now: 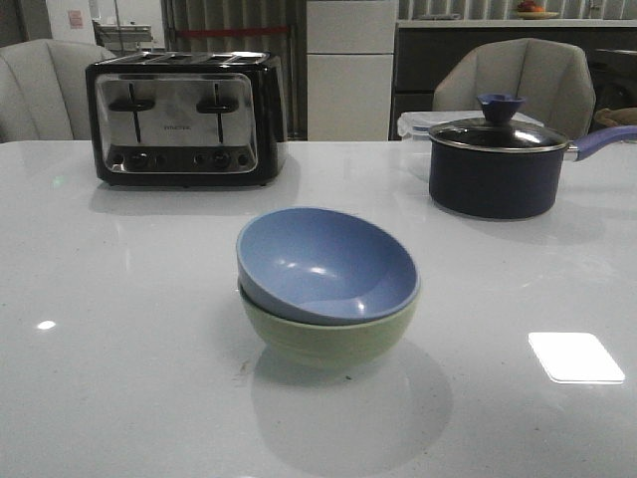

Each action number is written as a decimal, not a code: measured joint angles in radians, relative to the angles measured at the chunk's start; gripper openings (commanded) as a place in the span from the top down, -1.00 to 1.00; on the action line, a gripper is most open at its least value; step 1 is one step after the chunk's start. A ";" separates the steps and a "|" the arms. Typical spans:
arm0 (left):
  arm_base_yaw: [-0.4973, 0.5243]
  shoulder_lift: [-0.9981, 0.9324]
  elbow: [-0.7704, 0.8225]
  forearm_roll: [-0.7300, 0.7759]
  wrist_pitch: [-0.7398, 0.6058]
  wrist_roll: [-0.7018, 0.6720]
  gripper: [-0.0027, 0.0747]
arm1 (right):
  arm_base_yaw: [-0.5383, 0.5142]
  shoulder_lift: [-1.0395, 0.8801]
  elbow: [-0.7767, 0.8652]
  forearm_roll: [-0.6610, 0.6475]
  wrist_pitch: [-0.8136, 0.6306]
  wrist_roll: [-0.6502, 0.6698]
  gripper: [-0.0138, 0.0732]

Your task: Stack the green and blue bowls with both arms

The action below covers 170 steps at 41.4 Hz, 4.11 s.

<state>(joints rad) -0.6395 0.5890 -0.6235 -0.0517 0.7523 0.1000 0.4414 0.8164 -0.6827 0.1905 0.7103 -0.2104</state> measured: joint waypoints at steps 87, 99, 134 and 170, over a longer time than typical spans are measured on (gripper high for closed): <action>0.553 -0.593 0.627 -0.050 -0.734 0.000 0.69 | 0.000 0.000 0.000 0.000 0.009 0.000 0.62; 0.553 -0.593 0.627 -0.052 -0.734 0.000 0.69 | 0.000 0.000 0.000 0.000 0.009 0.000 0.62; 0.553 -0.593 0.627 -0.052 -0.734 0.000 0.69 | -0.133 -0.186 0.141 -0.015 -0.131 -0.001 0.62; 0.553 -0.593 0.627 -0.052 -0.738 0.000 0.69 | -0.480 -0.827 0.712 0.009 -0.553 -0.002 0.62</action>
<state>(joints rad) -0.0864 -0.0038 0.0033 -0.1039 0.0145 0.1000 -0.0389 -0.0105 0.0289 0.1993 0.1577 -0.2126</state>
